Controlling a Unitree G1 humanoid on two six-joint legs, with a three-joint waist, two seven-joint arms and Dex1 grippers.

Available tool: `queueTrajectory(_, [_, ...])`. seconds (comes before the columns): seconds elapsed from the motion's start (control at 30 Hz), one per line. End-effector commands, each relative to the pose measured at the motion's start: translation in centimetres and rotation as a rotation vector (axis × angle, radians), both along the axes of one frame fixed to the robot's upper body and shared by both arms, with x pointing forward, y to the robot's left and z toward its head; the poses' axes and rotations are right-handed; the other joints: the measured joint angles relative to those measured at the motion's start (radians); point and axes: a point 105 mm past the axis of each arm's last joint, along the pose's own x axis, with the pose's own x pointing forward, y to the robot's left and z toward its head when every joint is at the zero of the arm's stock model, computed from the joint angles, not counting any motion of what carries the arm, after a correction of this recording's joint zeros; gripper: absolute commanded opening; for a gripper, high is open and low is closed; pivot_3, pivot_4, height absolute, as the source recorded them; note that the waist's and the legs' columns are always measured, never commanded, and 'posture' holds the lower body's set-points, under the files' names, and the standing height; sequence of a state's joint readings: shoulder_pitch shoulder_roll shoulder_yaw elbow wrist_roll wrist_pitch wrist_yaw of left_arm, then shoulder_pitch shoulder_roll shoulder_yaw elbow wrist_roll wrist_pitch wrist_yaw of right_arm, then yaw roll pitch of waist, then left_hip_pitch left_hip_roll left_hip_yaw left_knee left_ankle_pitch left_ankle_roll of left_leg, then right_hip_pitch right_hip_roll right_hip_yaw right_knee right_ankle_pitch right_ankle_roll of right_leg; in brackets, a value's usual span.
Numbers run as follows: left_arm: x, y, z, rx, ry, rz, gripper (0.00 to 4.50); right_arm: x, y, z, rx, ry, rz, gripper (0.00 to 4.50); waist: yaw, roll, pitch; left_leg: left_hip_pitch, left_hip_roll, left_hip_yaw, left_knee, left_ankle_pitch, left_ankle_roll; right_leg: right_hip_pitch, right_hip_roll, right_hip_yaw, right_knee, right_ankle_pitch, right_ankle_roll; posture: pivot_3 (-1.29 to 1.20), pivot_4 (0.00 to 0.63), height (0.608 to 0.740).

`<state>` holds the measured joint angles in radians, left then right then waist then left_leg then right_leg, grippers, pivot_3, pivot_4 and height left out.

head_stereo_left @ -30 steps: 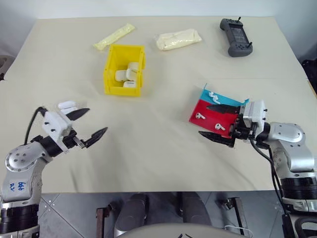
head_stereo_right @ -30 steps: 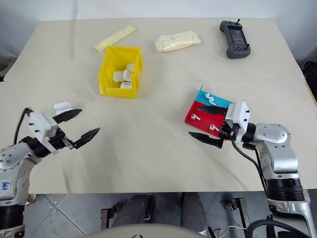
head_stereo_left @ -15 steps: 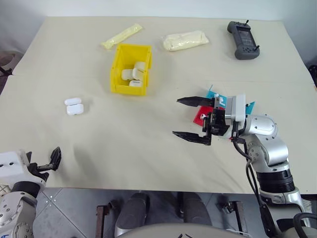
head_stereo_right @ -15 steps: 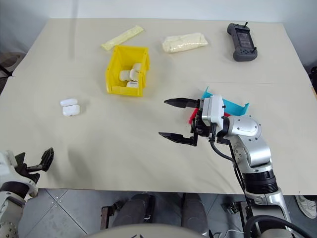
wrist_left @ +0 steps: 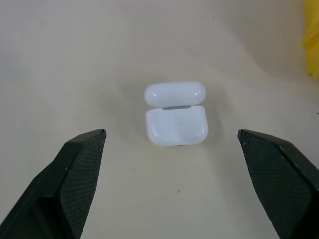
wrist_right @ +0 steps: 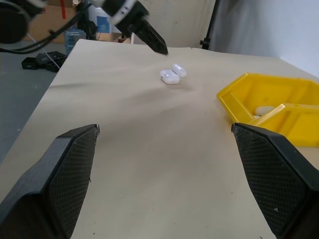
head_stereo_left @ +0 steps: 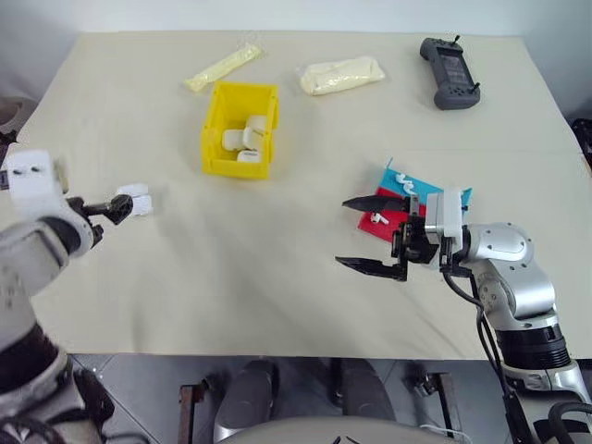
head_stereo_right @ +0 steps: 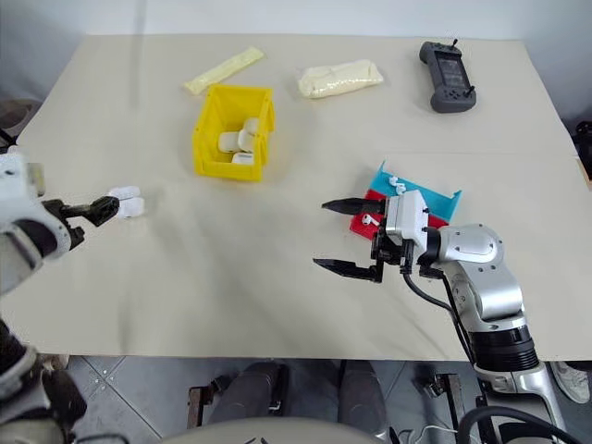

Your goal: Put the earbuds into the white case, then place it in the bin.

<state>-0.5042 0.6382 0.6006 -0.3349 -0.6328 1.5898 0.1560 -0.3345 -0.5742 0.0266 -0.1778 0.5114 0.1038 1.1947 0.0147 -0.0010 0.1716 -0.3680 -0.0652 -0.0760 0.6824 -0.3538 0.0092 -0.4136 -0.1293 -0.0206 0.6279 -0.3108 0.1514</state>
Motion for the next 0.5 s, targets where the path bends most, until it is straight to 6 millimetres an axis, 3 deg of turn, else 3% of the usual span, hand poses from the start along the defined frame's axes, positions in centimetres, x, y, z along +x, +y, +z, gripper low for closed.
queueTrajectory(0.03, [1.2,0.1,-0.1,-0.006,0.067,0.010,4.50,-0.5,0.3,1.2,0.024,-0.039,0.011,4.45,-0.011,0.000,0.000,0.000,0.000,0.000,0.000,0.000,0.000,-0.001,0.000,0.000,0.000,0.000,0.000,0.00,0.150,0.740])
queueTrajectory(0.23, [3.2,-1.0,0.0,-0.035,0.130,-0.040,4.50,-1.2,0.8,1.1,0.040,-0.029,0.009,4.45,-0.018,0.000,0.000,0.000,0.000,-0.001,-0.001,0.000,0.000,-0.001,0.000,-0.001,-0.001,0.000,0.000,0.00,0.150,0.740])
queueTrajectory(0.5, [3.4,1.4,0.9,-0.057,0.103,0.137,4.50,-1.7,0.6,0.8,0.055,-0.017,-0.028,4.45,-0.016,-0.001,0.000,-0.001,0.000,-0.002,0.000,0.000,-0.001,-0.001,0.000,-0.001,0.000,0.000,0.000,0.00,0.150,0.740])
